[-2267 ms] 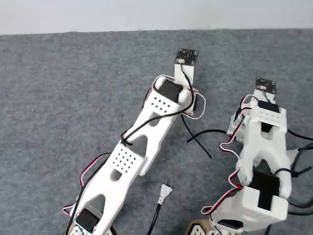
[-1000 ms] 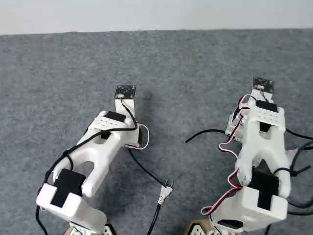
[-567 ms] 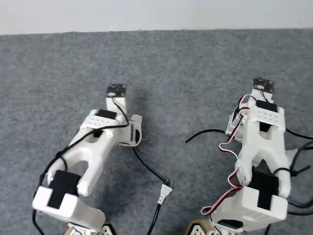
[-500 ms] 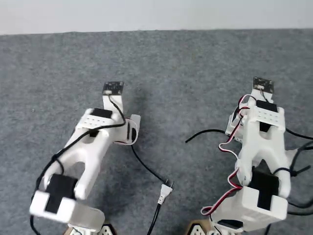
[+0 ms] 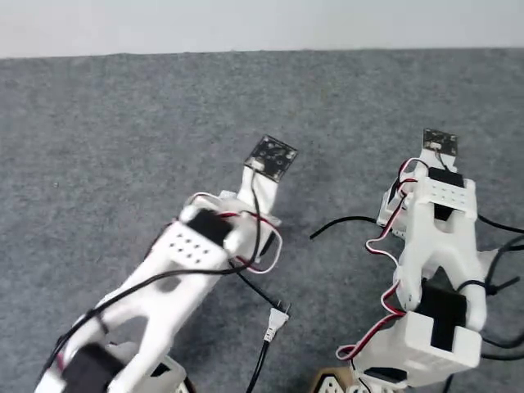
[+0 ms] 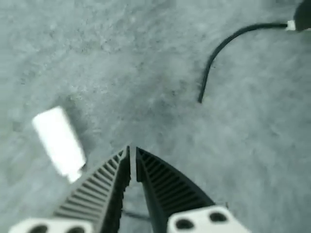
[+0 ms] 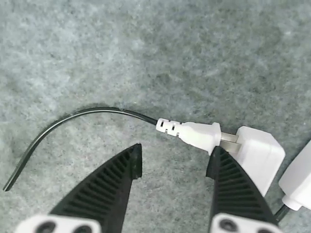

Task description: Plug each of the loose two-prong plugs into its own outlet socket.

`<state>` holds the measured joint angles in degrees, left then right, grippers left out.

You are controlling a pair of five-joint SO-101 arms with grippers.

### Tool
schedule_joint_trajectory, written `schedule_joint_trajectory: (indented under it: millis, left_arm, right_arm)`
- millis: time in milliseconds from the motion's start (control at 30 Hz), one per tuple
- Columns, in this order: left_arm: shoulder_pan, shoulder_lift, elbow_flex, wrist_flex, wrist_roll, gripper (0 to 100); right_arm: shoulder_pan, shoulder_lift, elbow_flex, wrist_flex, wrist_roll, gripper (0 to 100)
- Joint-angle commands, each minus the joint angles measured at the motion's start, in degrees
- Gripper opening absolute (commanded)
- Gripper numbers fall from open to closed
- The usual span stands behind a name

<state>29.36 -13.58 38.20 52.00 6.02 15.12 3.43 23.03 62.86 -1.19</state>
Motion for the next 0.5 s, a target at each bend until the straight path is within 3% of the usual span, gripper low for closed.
schedule_joint_trajectory:
  millis: [0, 167, 467]
  left_arm:
    - [-1.05, 9.67, -5.05, -7.03, 1.05, 1]
    - [-6.42, 19.08, -9.89, -7.56, 1.05, 1]
    - [-10.20, 15.38, -6.73, -6.33, 1.32, 1]
  right_arm:
    - [-0.57, -2.42, 0.00, -0.22, 0.70, 20.8]
    - [-0.57, -2.42, 0.00, -0.22, 0.70, 20.8]
    - [-0.57, -2.42, 0.00, -0.22, 0.70, 20.8]
